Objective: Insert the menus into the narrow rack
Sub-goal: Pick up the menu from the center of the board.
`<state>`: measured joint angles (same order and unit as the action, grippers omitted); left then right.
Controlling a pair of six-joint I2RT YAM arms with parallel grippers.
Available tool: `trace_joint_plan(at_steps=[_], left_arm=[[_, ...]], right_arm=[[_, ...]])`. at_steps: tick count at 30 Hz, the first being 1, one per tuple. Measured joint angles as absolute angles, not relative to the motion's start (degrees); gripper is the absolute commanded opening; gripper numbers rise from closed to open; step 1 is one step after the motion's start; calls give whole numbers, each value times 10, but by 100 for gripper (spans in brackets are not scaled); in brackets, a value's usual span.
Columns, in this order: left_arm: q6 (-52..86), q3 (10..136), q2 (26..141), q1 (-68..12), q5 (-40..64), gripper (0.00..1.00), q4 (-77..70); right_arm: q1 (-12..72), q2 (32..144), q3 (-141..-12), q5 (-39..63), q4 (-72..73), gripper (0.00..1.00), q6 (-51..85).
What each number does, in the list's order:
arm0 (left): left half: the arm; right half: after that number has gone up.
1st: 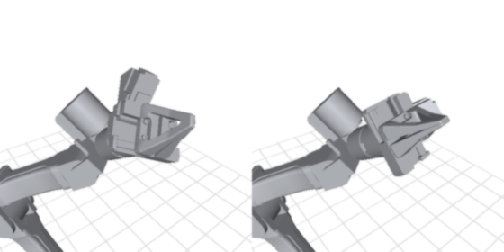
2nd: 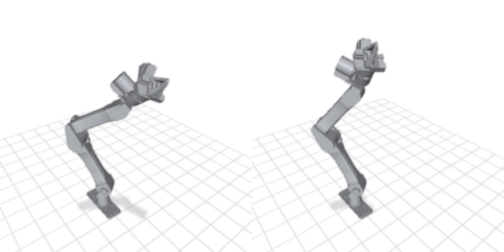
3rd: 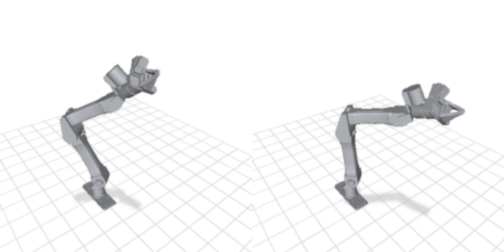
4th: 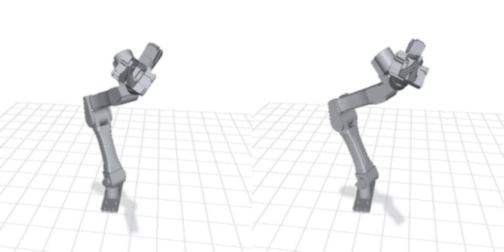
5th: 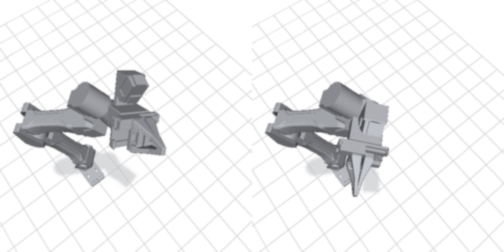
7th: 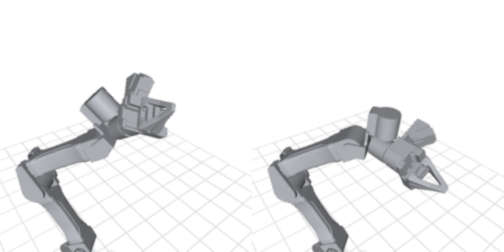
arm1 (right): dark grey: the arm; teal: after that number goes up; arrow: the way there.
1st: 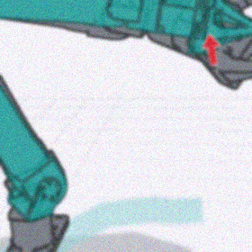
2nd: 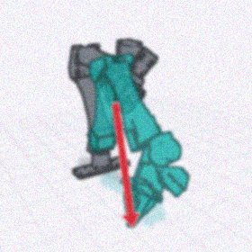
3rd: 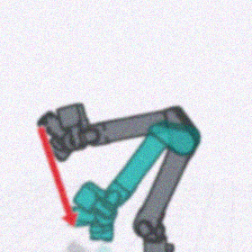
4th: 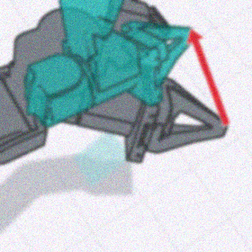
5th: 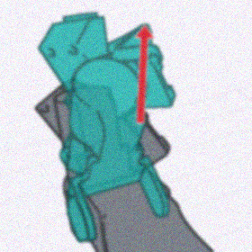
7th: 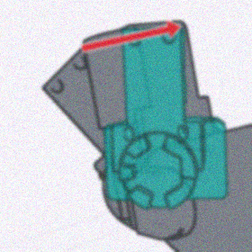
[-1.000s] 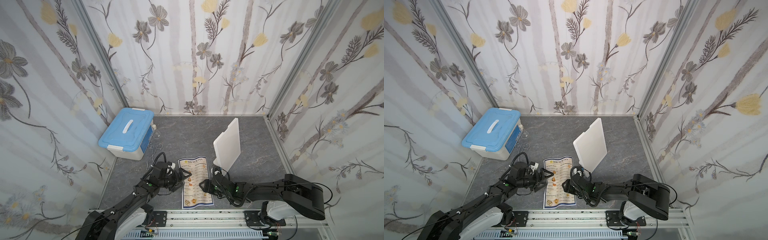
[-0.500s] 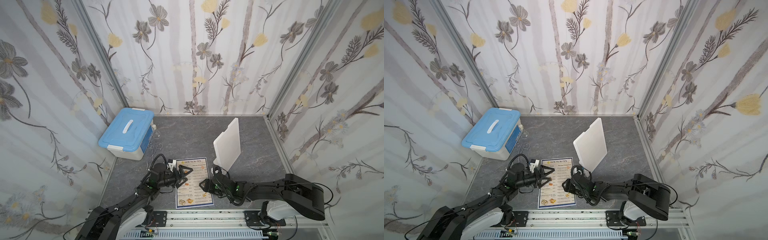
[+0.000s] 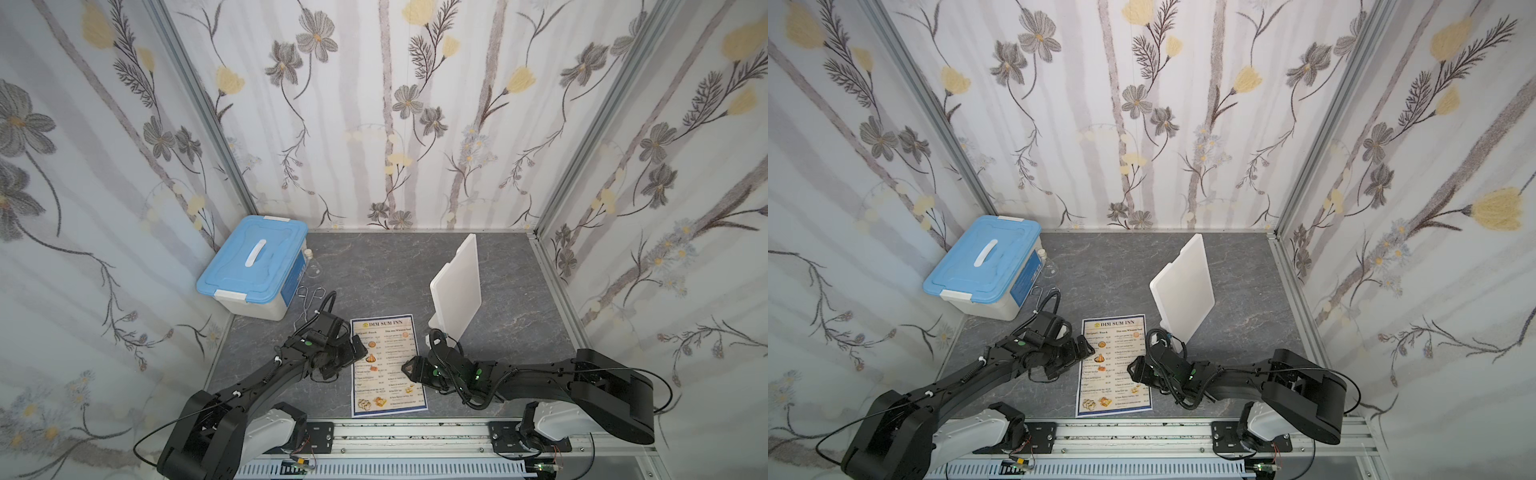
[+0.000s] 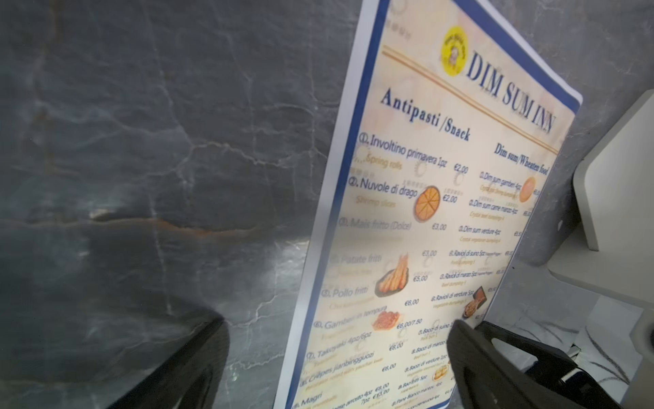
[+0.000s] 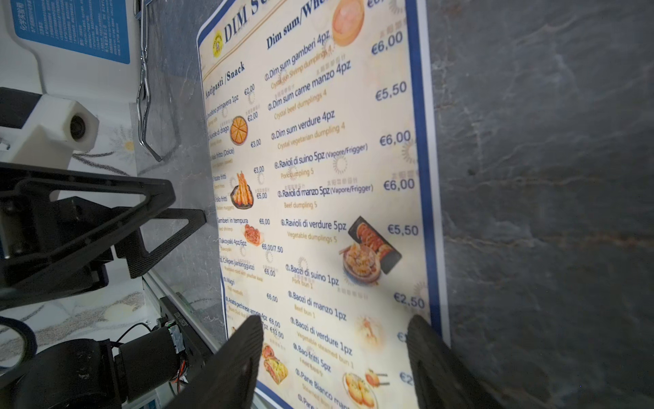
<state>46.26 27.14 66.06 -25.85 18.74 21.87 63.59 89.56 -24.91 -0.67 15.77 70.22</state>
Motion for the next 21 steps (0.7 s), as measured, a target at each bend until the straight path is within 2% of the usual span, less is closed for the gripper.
trace_joint_plan(at_steps=[13, 14, 17, 21], left_arm=[[550, 223, 708, -266, 371, 99, -8], [563, 218, 702, -266, 378, 96, -14], [580, 220, 688, -266, 388, 74, -13], [556, 254, 676, -266, 361, 49, 47]], right_arm=[[633, 937, -279, -3, 166, 67, 679], [633, 937, -279, -3, 166, 68, 678], [633, 934, -279, -3, 166, 68, 677], [633, 927, -278, -3, 159, 68, 676]])
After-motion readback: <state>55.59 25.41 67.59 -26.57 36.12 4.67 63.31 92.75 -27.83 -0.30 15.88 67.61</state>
